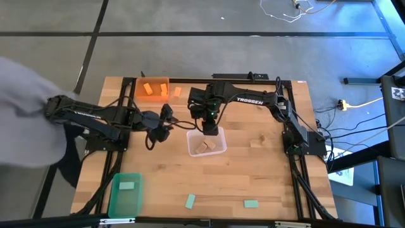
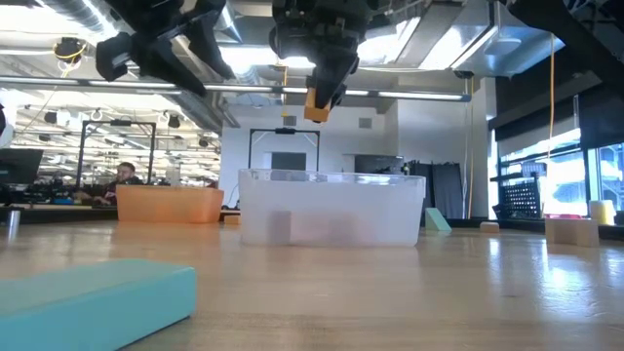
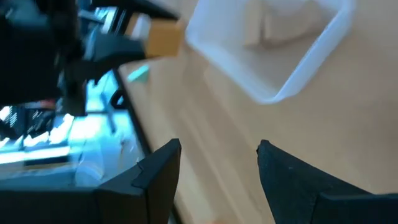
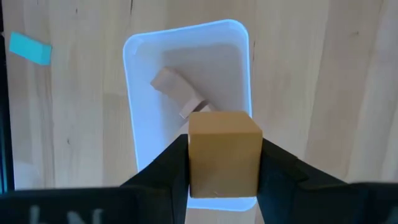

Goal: Sort & place blocks by color
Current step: Put the yellow block into the orange bin

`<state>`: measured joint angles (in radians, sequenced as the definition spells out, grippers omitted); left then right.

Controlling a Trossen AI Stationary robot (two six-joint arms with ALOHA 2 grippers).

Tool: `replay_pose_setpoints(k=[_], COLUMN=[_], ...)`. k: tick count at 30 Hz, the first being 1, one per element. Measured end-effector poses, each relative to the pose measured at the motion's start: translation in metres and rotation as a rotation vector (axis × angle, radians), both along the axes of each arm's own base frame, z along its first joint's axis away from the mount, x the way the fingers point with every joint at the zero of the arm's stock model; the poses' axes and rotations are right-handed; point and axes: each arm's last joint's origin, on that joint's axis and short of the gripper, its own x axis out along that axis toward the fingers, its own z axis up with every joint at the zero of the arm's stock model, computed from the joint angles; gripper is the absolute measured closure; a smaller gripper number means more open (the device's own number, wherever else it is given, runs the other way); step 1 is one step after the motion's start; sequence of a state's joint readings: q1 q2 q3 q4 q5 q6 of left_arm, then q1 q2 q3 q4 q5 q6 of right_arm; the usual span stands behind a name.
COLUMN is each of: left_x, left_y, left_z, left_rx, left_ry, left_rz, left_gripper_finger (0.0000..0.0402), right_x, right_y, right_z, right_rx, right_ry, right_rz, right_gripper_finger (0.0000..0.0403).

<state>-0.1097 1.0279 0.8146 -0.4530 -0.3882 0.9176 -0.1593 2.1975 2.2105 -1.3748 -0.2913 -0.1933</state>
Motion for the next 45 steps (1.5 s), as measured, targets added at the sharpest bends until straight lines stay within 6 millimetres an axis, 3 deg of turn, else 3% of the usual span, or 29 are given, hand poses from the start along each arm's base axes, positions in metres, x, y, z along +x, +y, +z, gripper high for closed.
replay_pose_setpoints(k=[12,17,24,32,36,45], left_x=[0.0,0.0,0.0,0.003,0.006,0.016], left_y=[-0.016,-0.019,-0.019,-0.016,-0.018,-0.03], left_z=[-0.001,-0.001,-0.001,0.004,0.009,0.015], left_rx=[-0.226,-0.385,-0.453,-0.25,-0.174,-0.056], left_ry=[0.016,0.008,0.0,-0.089,-0.139,-0.228], left_rz=[-0.253,-0.217,-0.16,-0.059,-0.097,-0.161], left_gripper_finger=[0.02,0.02,0.02,0.02,0.02,0.02], right_x=[-0.001,-0.001,0.0,0.002,0.003,0.003], right_y=[-0.006,-0.007,-0.006,-0.005,-0.005,-0.005], right_z=[0.0,0.0,0.001,0.002,0.003,0.045], right_rx=[0.003,0.021,0.058,0.087,0.078,0.06], right_ry=[-0.003,-0.011,-0.029,-0.053,-0.08,-0.245], right_rz=[-0.004,0.008,0.019,0.034,0.056,0.095], right_gripper_finger=[0.0271,0.0271,0.0271,0.0271,0.0271,0.0271])
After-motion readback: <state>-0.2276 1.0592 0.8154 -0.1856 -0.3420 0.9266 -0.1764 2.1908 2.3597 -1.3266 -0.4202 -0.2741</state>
